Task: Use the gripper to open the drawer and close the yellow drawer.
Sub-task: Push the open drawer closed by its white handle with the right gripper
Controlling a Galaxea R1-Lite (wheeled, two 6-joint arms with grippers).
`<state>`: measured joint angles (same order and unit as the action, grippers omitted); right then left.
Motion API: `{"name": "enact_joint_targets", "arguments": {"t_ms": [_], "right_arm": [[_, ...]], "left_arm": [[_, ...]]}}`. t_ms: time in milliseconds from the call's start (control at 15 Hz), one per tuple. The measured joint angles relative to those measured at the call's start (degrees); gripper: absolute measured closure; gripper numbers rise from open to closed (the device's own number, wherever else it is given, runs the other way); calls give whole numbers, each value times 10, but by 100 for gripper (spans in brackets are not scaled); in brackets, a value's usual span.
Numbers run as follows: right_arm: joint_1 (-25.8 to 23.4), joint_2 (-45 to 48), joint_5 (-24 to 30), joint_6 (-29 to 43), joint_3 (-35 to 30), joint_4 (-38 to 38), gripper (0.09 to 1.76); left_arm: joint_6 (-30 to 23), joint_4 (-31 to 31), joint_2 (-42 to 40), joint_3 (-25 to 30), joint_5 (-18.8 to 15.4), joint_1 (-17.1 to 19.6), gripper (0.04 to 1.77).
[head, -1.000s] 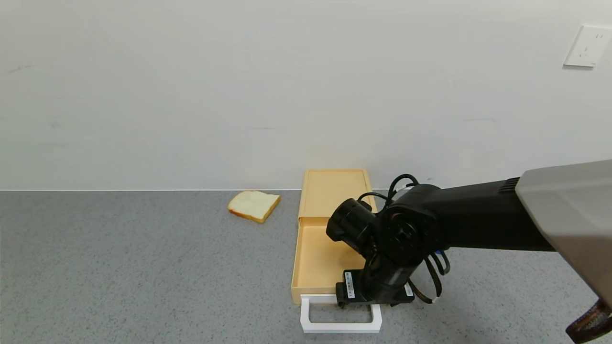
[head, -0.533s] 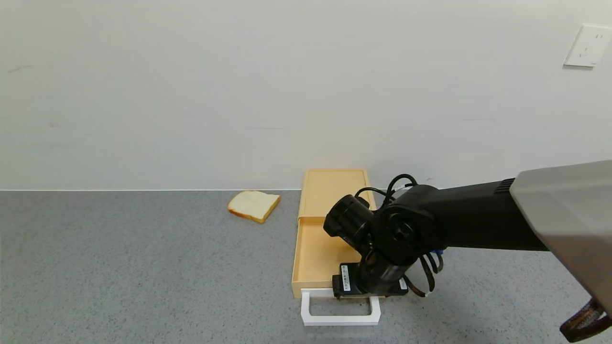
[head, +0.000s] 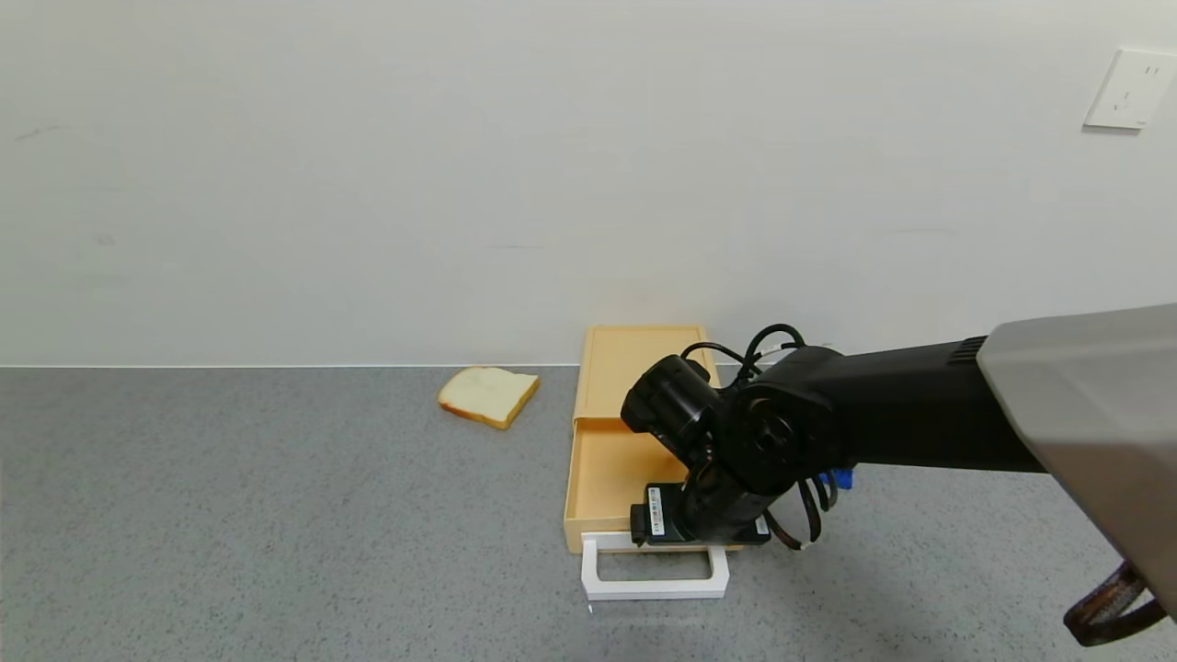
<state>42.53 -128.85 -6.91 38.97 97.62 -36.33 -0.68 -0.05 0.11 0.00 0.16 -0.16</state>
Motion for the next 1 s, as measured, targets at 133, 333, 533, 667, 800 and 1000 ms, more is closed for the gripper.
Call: {"name": "enact_joint_targets", "arguments": {"t_ms": [133,333,533,667,800,1000], "right_arm": [[-5,-7,-1,-3,12,-2,14],[-15,-20,-6,-4,38,-7,14],[-19,-31,-10,-5,60,-10,14],[-20,-35,-12,-7,67,11,14],[-15,-37,-10,-3,67,4,14],[-17,-37,-9,-5,69,1,13]], "left_arm": [[0,0,0,0,0,0,9],[0,0,0,0,0,0,9],[0,0,0,0,0,0,9],[0,0,0,0,0,0,9],[0,0,0,0,0,0,9],[0,0,0,0,0,1,9]]}}
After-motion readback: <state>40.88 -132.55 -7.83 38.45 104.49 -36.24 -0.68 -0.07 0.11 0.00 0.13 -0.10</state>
